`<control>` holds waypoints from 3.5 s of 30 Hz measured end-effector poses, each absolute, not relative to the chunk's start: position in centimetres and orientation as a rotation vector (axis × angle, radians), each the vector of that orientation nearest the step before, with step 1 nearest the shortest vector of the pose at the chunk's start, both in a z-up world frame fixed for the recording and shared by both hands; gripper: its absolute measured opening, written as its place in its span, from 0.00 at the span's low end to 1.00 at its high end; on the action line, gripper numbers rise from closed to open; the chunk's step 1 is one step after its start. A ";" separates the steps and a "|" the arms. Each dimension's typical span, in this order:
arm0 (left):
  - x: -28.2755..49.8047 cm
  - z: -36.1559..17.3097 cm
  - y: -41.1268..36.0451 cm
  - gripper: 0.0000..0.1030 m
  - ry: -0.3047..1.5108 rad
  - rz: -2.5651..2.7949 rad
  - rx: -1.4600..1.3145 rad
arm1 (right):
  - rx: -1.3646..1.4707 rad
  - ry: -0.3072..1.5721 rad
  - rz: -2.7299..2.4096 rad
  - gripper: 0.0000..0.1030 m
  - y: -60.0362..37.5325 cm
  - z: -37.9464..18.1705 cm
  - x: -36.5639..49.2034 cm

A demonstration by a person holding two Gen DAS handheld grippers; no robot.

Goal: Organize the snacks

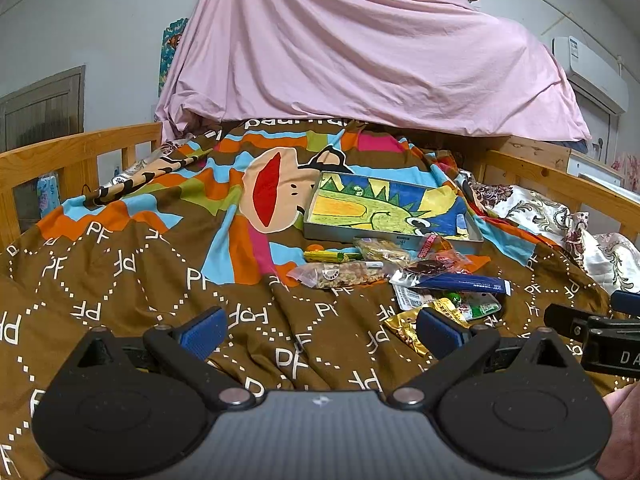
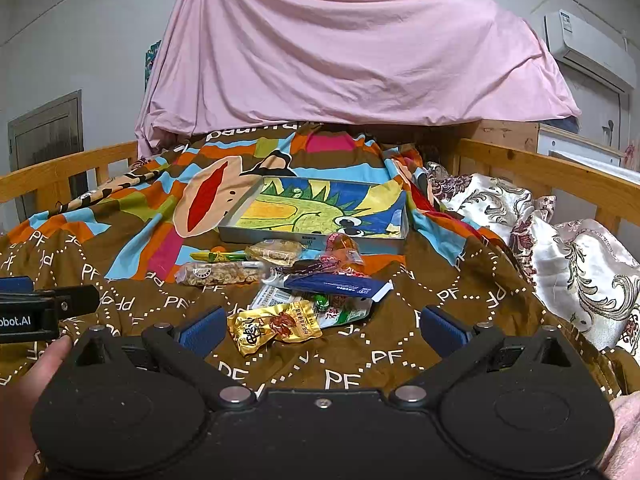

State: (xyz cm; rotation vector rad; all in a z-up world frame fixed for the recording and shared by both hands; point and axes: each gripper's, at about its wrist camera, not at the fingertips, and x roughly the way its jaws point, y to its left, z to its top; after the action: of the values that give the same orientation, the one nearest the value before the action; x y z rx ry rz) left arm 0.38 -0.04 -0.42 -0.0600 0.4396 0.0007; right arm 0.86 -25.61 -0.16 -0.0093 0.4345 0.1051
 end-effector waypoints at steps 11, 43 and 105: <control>0.0 -0.6 -0.2 1.00 0.449 -0.005 -0.079 | -0.011 0.435 0.105 1.00 -25.6 -0.2 0.9; 3.9 -1.3 0.4 1.00 0.518 0.004 -0.147 | 0.048 0.470 0.211 1.00 -28.0 0.9 6.3; 20.7 -7.7 -9.3 0.61 0.895 -0.764 0.464 | -0.248 0.760 0.640 0.49 -29.9 -6.8 24.4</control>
State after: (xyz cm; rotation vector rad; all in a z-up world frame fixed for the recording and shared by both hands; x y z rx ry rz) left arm 20.65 -9.32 -7.71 0.4638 0.8952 -0.7643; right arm 24.36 -29.92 -6.83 -0.2476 0.7603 0.6398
